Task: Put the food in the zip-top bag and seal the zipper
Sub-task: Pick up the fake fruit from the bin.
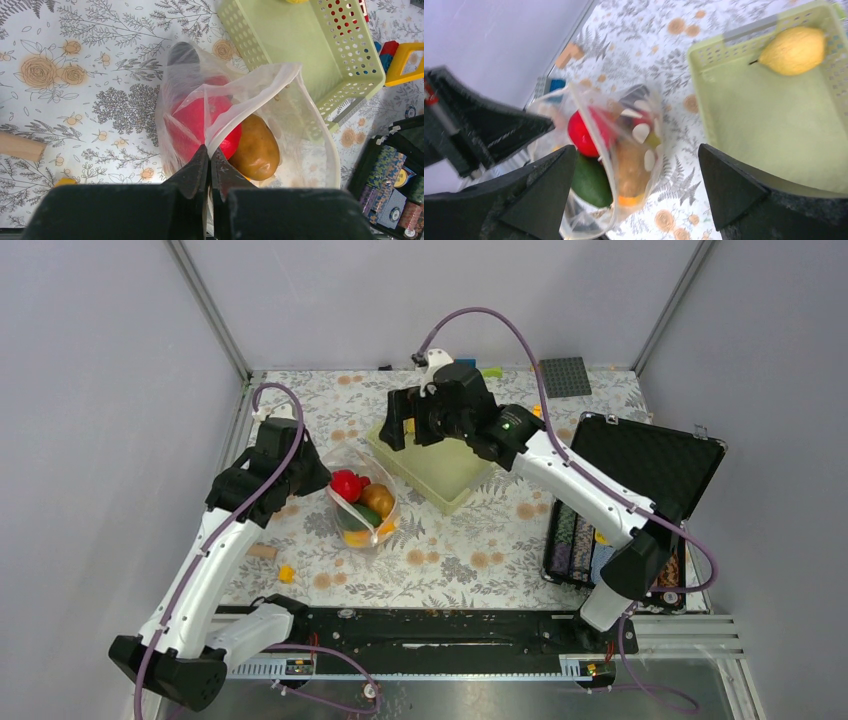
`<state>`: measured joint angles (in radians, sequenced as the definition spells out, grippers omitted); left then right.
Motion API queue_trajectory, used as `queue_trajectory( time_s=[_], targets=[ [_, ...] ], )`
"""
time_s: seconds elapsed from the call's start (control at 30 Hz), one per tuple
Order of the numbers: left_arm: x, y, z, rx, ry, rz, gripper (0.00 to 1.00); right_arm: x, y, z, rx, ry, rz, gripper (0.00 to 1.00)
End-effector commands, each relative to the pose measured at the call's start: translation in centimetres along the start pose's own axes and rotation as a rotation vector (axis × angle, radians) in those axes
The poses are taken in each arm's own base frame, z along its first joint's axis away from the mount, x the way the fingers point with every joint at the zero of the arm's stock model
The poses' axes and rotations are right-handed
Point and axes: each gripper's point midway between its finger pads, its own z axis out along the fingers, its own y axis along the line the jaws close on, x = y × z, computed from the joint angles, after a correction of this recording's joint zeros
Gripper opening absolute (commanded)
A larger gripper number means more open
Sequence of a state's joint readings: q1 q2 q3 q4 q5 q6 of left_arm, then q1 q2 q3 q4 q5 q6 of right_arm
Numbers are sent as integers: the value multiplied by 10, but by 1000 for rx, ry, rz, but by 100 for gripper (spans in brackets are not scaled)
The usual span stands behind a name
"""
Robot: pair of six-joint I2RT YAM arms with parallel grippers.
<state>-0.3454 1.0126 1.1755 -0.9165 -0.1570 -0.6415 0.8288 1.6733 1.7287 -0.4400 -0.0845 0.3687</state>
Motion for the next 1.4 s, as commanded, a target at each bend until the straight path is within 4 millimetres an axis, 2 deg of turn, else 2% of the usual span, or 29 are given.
queue_trajectory(
  time_s=[0.0,0.13,0.3,0.43,0.63,0.83,0.93,1.17,1.23,1.37],
  targets=[
    [-12,-15,-7,87,-63,19,0,-37,-41,3,181,-164,69,100],
    [-11,-19,-6,112,-58,22,0,-40,-96,32,317,-190,258,100],
    [-8,-20,-2,119,-44,24,0,-47,-146,80,406,-252,370,100],
    [-6,-20,1,121,-41,26,0,-44,-178,114,454,-305,466,100],
    [-5,-19,4,112,-34,26,0,-25,-219,159,510,-350,604,100],
    [-3,-18,6,107,-27,27,0,-17,-238,191,503,-367,719,100],
    [-3,-18,8,102,-26,27,0,-6,-246,201,527,-347,740,100],
    [-2,-18,10,101,-21,28,0,37,-260,203,596,-288,810,100],
    [-2,-18,10,103,-20,27,0,43,-264,203,606,-282,829,100],
    [0,-20,11,107,-12,28,0,43,-266,207,608,-262,835,100]
  ],
)
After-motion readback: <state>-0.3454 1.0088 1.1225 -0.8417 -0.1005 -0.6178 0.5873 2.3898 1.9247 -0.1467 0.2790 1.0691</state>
